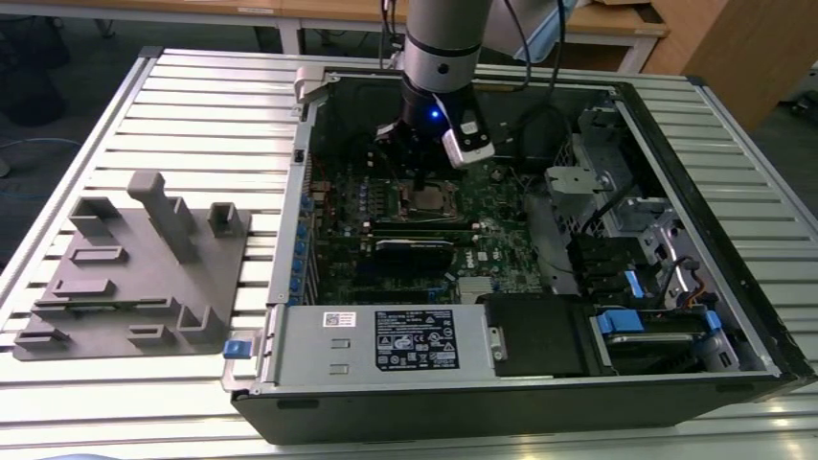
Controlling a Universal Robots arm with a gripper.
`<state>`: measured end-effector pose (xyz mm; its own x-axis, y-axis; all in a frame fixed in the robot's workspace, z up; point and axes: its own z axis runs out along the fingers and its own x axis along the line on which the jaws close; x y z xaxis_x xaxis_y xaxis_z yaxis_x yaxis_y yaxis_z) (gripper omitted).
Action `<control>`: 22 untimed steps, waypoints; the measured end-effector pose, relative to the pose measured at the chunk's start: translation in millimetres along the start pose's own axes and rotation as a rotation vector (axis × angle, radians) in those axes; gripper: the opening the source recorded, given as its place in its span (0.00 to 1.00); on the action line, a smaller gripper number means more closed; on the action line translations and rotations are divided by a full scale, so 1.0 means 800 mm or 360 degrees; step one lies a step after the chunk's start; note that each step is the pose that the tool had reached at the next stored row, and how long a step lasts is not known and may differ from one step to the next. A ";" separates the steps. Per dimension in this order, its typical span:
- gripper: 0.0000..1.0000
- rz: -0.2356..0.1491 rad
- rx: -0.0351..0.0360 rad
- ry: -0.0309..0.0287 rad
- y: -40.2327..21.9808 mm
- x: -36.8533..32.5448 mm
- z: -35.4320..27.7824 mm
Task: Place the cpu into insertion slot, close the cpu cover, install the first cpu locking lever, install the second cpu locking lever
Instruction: 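Close the cpu cover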
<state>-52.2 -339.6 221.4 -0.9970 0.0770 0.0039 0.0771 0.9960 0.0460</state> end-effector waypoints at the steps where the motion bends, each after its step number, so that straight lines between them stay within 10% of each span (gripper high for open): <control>1: 0.11 0.0000 -0.0001 -0.00087 -0.0001 0.0003 0.0006; 22: 0.11 -0.0001 0.0000 -0.00223 -0.0015 0.0140 0.0083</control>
<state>-63.5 -339.7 214.8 -0.9970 0.0771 -0.0101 0.0765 0.9960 0.0457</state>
